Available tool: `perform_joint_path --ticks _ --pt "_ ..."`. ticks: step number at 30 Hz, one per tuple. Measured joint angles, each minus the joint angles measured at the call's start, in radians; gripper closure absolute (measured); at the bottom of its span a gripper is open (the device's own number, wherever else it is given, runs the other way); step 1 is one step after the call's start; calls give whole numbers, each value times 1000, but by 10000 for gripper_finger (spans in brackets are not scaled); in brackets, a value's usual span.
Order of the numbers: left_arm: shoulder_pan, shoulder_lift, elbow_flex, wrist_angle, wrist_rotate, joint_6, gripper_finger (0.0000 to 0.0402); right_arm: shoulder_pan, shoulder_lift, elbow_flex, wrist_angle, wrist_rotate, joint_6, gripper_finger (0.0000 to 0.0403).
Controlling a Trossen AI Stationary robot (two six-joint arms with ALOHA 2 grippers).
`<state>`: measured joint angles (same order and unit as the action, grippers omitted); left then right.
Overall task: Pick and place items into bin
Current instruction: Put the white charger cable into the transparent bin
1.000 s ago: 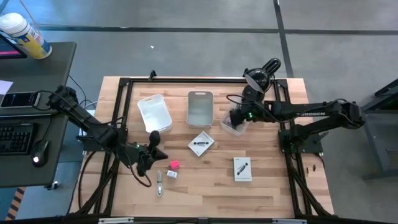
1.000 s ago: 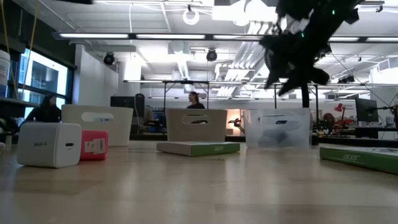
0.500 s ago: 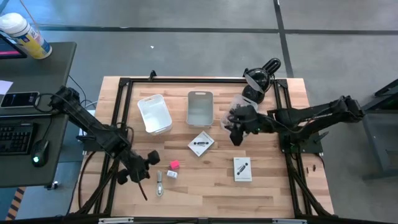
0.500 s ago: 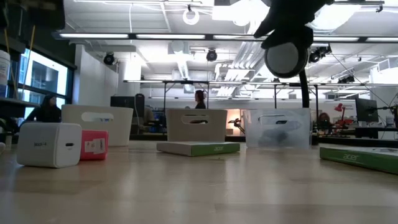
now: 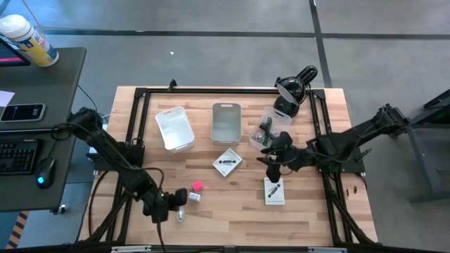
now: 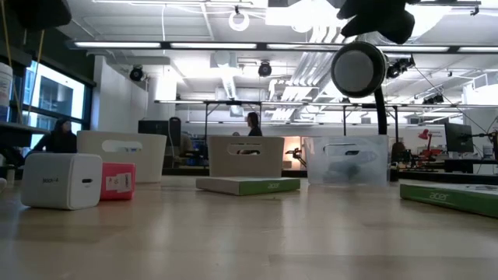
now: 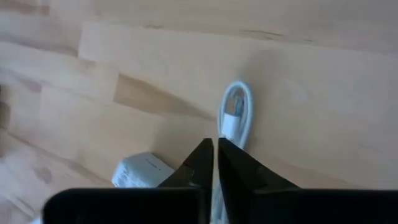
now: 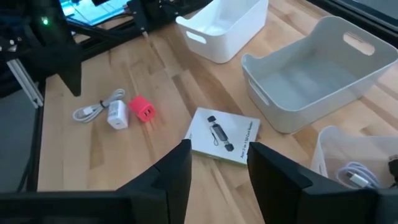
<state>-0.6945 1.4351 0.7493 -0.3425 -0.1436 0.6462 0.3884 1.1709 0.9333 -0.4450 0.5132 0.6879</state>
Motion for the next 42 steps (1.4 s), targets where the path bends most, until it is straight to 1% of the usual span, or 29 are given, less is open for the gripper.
perform_joint_path --ticks 3,7,9,11,12,15,18,25,30,33,38,42 --pt "0 3 1 -17 -14 31 350 16 0 0 0 18 23 251" --pt "1 3 1 -29 -80 72 293 26 0 0 2 40 37 245" --pt "2 6 1 -20 -89 105 267 26 0 0 2 50 45 242" --pt "14 25 1 -11 -72 131 246 26 0 0 3 58 53 242" --pt "16 37 1 -14 -44 133 238 26 0 0 4 58 55 242" --pt "16 81 1 -9 -3 147 228 26 0 0 13 57 56 246" --pt "15 111 0 3 -5 158 233 27 0 0 26 54 56 250" --pt "75 165 0 56 16 132 264 27 0 1 49 53 47 258" --pt "130 171 0 55 128 127 289 27 0 1 49 37 46 257" --pt "153 171 0 55 173 126 308 27 0 1 49 37 46 258" --pt "180 171 0 55 194 105 343 27 0 1 48 37 45 260" --pt "180 176 2 58 200 105 372 27 0 1 48 37 47 261"
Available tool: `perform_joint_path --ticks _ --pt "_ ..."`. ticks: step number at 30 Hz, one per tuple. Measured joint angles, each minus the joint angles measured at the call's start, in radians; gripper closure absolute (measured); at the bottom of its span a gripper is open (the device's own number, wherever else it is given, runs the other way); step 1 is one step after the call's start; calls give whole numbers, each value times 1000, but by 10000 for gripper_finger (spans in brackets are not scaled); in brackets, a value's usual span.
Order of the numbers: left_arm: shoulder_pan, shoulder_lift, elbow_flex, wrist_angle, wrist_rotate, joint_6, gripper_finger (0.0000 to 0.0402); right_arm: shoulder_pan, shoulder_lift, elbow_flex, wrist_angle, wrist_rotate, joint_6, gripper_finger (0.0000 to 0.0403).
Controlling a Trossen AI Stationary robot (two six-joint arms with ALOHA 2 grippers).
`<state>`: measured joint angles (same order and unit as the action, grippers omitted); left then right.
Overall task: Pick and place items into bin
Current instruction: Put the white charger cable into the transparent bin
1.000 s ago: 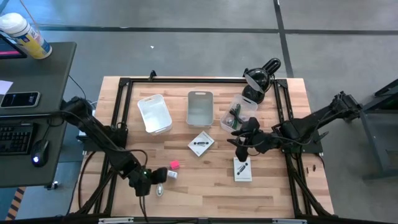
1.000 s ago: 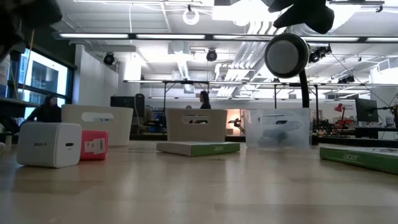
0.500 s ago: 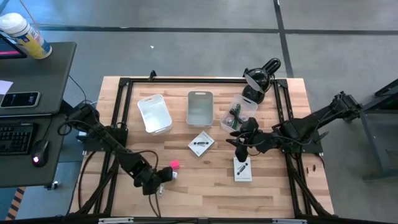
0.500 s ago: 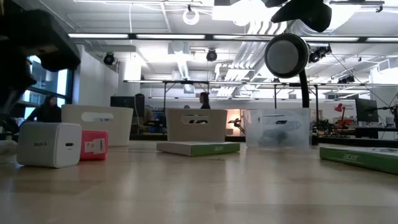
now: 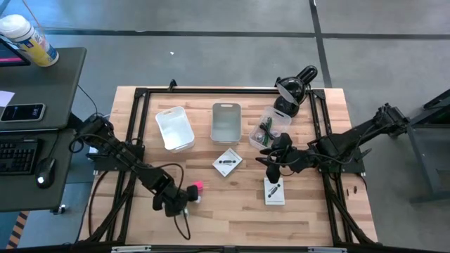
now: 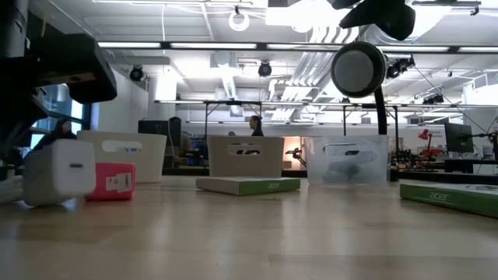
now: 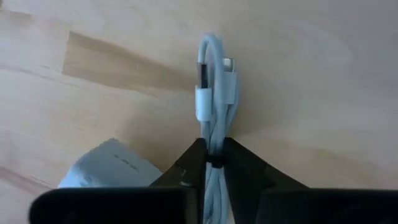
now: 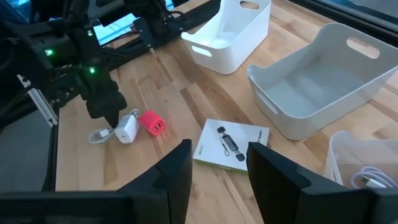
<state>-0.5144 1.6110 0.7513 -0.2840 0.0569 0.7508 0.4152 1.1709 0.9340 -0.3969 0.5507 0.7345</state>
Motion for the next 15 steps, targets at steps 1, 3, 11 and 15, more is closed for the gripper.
perform_joint_path --ticks 1,3,11,15 --pt "0 4 2 5 -1 -6 377 0 0 0 0 0 0 261" --pt "-2 6 3 4 -6 -35 382 0 0 0 0 0 1 261" --pt "-2 9 1 11 -9 -48 351 0 0 0 0 0 2 261" --pt "-2 13 -4 5 4 -49 315 0 0 0 0 0 2 261"
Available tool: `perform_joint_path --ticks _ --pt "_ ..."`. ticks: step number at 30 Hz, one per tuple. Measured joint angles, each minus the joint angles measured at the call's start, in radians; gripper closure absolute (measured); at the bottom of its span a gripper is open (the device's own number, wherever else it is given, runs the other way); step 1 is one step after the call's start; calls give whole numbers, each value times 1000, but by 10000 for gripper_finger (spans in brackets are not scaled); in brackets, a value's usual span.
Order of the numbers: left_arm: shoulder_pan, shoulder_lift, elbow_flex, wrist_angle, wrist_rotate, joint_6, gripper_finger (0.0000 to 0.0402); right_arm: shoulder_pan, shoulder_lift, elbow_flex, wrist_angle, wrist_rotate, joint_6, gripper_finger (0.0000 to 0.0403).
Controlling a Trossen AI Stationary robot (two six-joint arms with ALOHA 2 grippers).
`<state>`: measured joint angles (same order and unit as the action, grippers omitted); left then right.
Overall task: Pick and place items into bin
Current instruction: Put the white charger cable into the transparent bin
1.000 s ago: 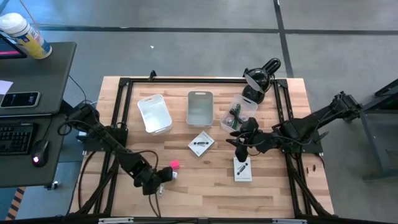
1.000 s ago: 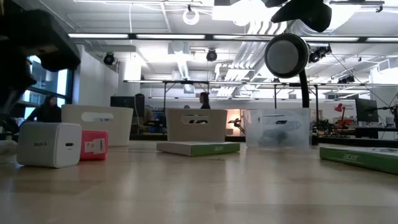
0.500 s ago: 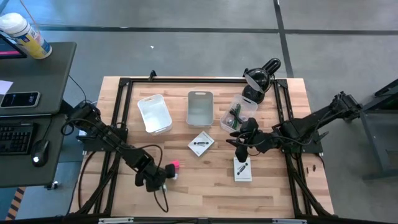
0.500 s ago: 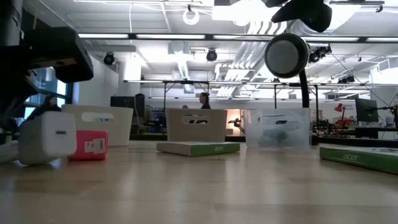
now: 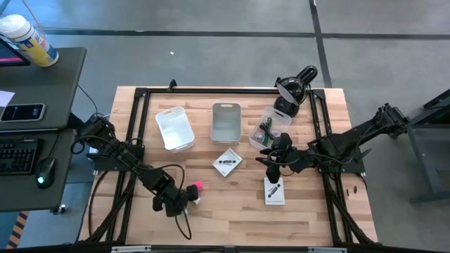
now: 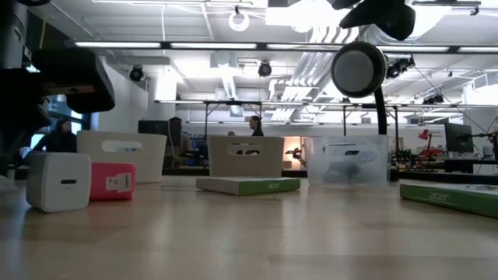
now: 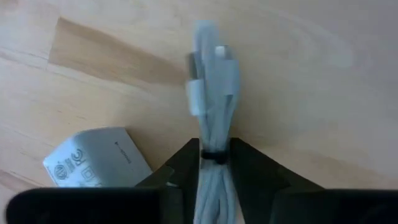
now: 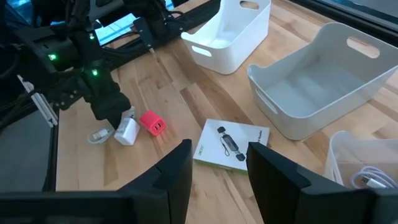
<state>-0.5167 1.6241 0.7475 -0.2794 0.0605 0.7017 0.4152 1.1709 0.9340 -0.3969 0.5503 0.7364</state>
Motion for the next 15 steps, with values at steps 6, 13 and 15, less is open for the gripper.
perform_joint_path --ticks 6,13,15 --pt "0 -1 1 -8 1 -2 291 0 0 0 0 0 0 261" --pt "0 -2 2 -12 28 -3 384 0 0 0 -4 0 -3 261" --pt "0 -3 2 -10 29 -7 385 0 0 0 -4 0 -3 261"
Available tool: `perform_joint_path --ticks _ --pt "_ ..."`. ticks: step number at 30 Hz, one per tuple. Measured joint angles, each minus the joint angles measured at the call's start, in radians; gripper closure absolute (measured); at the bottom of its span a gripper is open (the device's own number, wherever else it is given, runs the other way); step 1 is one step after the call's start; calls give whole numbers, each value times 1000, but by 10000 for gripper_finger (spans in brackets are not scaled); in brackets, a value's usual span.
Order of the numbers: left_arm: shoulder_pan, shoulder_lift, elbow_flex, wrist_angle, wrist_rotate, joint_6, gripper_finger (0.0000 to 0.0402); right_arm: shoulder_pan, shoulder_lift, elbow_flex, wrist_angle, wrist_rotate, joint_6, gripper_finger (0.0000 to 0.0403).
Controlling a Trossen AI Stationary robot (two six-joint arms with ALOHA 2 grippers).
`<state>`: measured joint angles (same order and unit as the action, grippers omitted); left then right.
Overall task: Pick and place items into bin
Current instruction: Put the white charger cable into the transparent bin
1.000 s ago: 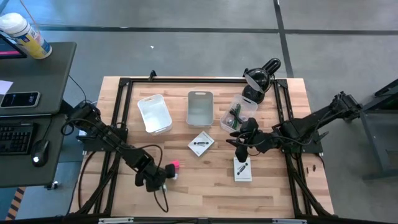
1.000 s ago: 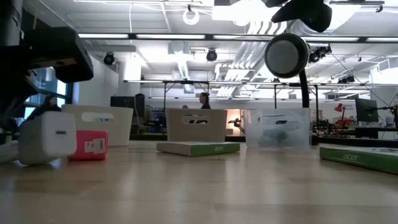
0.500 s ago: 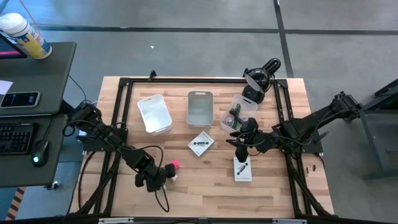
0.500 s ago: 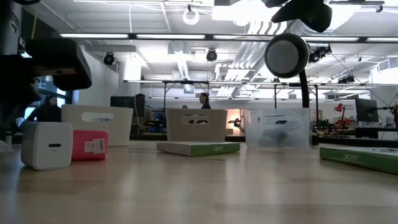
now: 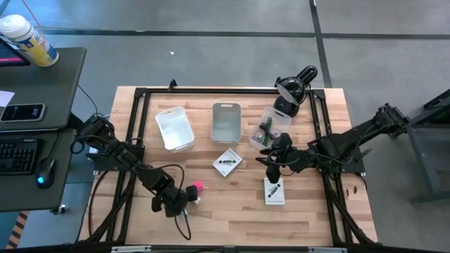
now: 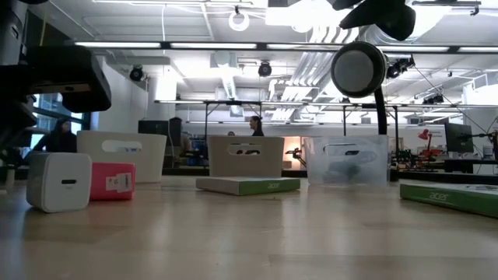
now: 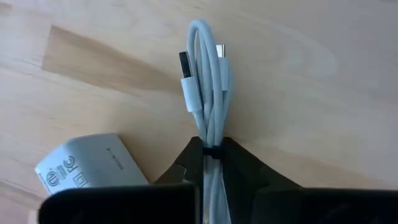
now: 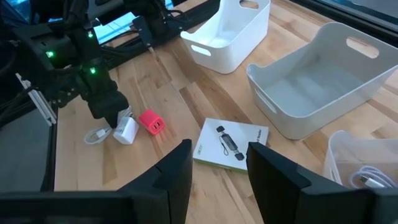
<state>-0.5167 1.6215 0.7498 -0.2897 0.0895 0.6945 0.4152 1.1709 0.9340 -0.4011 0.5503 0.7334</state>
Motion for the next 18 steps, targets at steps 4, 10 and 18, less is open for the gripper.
perform_joint_path --ticks 4,10,18 --pt "0 0 1 -1 -3 -12 381 0 0 0 -3 0 0 261" --pt "0 -31 28 -59 5 -17 398 0 0 0 -8 -5 -1 261" --pt "0 -81 123 -184 -20 19 400 0 0 0 -18 -8 -1 261"
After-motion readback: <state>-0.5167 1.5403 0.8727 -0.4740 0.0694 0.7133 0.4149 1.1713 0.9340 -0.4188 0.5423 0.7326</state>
